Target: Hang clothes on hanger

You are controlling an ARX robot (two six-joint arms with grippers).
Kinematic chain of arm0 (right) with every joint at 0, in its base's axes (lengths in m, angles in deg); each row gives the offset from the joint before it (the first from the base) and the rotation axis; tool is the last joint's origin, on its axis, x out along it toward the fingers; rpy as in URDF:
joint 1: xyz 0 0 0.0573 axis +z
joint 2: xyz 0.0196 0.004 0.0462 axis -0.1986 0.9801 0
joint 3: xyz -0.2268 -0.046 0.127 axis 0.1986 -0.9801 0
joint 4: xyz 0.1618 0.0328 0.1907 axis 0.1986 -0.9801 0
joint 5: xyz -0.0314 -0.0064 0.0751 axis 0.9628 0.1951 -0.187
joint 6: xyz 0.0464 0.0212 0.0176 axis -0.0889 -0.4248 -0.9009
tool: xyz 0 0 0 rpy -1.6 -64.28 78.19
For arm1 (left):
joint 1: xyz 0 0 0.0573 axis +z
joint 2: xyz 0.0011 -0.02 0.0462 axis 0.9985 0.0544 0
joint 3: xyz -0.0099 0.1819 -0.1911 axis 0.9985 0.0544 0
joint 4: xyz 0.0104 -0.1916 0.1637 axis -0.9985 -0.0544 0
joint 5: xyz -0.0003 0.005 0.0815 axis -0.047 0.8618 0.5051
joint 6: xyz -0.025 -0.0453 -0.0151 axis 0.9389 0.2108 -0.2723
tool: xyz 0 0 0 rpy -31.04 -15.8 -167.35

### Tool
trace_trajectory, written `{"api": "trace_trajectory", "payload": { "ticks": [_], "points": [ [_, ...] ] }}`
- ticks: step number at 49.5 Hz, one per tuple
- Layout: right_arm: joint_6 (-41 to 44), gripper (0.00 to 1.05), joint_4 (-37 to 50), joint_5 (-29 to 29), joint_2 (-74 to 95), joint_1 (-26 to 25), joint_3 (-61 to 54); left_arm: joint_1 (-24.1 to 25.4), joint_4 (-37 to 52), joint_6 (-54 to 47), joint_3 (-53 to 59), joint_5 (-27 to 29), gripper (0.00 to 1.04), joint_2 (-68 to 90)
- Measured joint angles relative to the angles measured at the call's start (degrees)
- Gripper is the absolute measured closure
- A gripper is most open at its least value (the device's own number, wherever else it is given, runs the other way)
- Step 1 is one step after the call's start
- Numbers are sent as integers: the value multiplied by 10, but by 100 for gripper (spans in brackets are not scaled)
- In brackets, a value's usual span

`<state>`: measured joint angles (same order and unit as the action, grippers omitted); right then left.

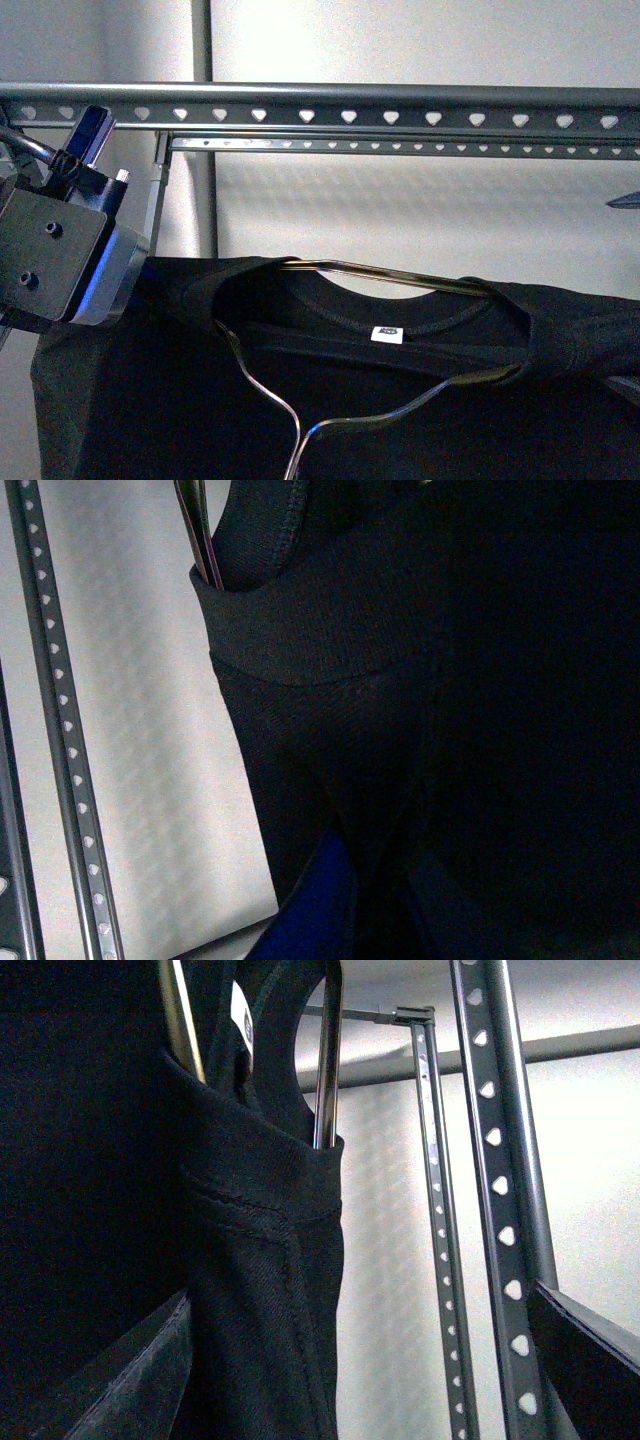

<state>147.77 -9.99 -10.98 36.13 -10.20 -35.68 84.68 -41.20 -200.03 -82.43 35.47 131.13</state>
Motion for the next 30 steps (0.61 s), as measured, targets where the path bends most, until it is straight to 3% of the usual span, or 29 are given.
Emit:
{"api": "trace_trajectory", "payload": {
  "ticks": [7, 17, 29, 30],
  "points": [
    [10, 9, 34, 29, 72, 14, 42, 0, 0, 0, 0, 0, 100, 0],
    [-22, 40, 111, 69, 152, 31, 72, 0, 0, 2, 0, 2, 100, 0],
    [-72, 75, 143, 69, 160, 34, 67, 2, 0, 6, -2, 1, 100, 0],
    [-75, 78, 143, 67, 158, 32, 65, 2, 0, 9, -2, -2, 96, 0]
  ]
}}
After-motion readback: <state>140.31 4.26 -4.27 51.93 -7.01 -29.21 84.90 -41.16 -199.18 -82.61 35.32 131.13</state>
